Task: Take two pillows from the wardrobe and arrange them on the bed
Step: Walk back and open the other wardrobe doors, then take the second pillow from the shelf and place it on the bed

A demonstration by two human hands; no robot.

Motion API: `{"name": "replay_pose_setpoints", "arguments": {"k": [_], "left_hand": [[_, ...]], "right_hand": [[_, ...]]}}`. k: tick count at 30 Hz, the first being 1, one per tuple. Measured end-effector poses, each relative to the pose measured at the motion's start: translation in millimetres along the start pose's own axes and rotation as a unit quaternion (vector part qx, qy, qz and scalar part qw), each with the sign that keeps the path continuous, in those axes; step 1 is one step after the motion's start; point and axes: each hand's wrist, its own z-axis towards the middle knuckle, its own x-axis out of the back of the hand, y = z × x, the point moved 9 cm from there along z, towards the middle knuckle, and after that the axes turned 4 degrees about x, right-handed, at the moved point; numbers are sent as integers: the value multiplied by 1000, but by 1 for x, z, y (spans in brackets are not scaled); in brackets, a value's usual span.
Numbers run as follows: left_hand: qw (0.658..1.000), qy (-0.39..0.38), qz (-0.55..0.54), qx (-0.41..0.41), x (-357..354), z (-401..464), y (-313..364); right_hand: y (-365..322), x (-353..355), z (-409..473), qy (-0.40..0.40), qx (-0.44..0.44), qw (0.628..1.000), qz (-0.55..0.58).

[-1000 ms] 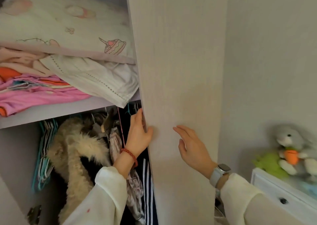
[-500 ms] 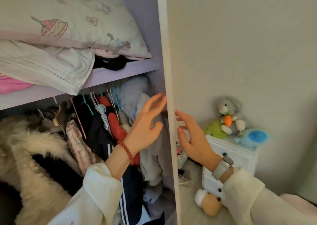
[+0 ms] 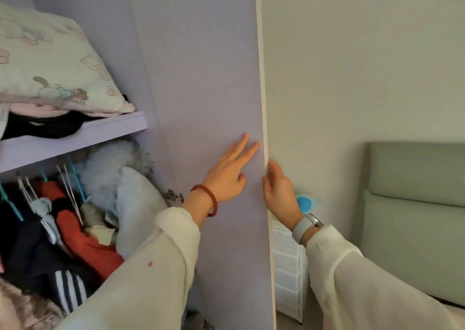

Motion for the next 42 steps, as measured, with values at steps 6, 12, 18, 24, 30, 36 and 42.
{"name": "replay_pose_setpoints", "arguments": {"k": [6,12,18,24,30,36,42], "left_hand": [[1000,3,-14,22,4,27,-4],[992,91,72,57,93,18,-44],[953,181,208,129,237,-26,-117],[850,270,390,228,371,-135,-204],[715,162,574,364,466,-200,-288],[699,247,600,300,499,-196,-299],[677,437,555,207,523,-187,-251]], "right_hand": [[2,22,26,10,-9,997,-75],[-90,18,55,47,197,967,-151],[-169,-77,107,-37,280,952,-118],[-254,-205,132,-94,351,930,-54],[-340,-325,163,-95,393,912,-70],[-382,-404,195,-129,353,913,-160],[-420,-359,209,-3,366,924,-114]]}}
